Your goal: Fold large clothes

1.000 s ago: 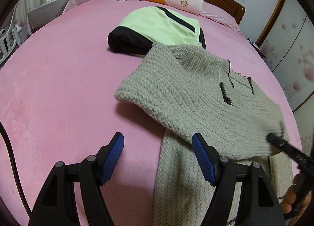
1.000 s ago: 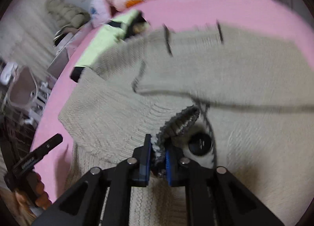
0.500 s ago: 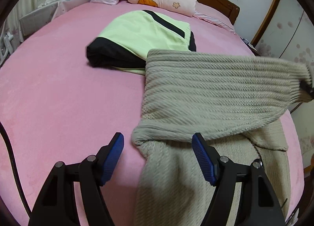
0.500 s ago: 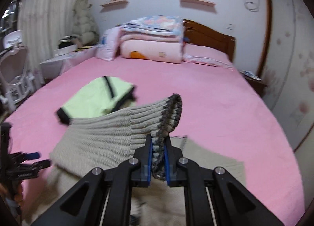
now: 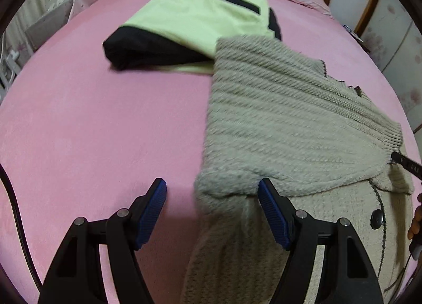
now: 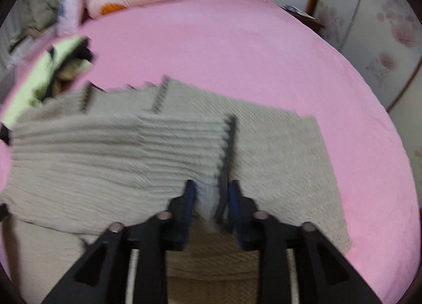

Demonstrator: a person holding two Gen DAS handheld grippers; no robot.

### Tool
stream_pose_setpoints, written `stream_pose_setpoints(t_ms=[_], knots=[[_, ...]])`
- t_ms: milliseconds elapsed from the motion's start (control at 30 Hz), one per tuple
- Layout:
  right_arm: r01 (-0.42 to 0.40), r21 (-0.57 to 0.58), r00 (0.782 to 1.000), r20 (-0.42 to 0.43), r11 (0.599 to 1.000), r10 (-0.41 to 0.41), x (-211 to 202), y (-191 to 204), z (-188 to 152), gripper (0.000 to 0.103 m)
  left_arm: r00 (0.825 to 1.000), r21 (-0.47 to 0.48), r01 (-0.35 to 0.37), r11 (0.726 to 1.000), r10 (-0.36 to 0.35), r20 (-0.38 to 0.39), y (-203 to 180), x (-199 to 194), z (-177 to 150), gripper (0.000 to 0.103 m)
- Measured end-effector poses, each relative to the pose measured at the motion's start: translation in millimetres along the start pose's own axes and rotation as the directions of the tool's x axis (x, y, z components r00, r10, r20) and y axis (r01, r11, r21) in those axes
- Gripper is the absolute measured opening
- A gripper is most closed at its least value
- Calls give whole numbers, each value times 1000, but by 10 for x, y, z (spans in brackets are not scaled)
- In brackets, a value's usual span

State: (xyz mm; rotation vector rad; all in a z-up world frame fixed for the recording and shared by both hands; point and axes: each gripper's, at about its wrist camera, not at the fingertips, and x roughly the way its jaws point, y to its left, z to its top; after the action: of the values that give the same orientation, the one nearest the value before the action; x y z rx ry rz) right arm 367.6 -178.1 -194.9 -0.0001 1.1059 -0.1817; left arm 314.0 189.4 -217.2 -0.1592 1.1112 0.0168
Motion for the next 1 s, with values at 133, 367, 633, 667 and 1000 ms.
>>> stream_pose_setpoints(t_ms=[133, 367, 633, 667, 1000], knots=[[-38, 58, 999, 12, 998, 38, -137, -180, -64, 37, 998, 2, -29, 1000, 29, 62, 18, -221, -20, 71], [-172, 76, 974, 164, 982, 158, -556, -210, 91, 37, 976, 94, 14, 995, -34, 213, -366, -617, 323, 71], [-255, -84, 952, 152, 963, 266, -365, 822, 349, 37, 980, 186, 91, 978, -121, 155, -1013, -13, 839, 71], [-266, -105, 949, 143, 958, 280, -316, 945, 395, 37, 983, 176, 89, 980, -115, 144, -1026, 72, 868, 70], [-69, -170, 992, 96, 983, 86, 285, 919, 331, 35, 996, 101, 60, 993, -66, 61, -736, 697, 974, 53]])
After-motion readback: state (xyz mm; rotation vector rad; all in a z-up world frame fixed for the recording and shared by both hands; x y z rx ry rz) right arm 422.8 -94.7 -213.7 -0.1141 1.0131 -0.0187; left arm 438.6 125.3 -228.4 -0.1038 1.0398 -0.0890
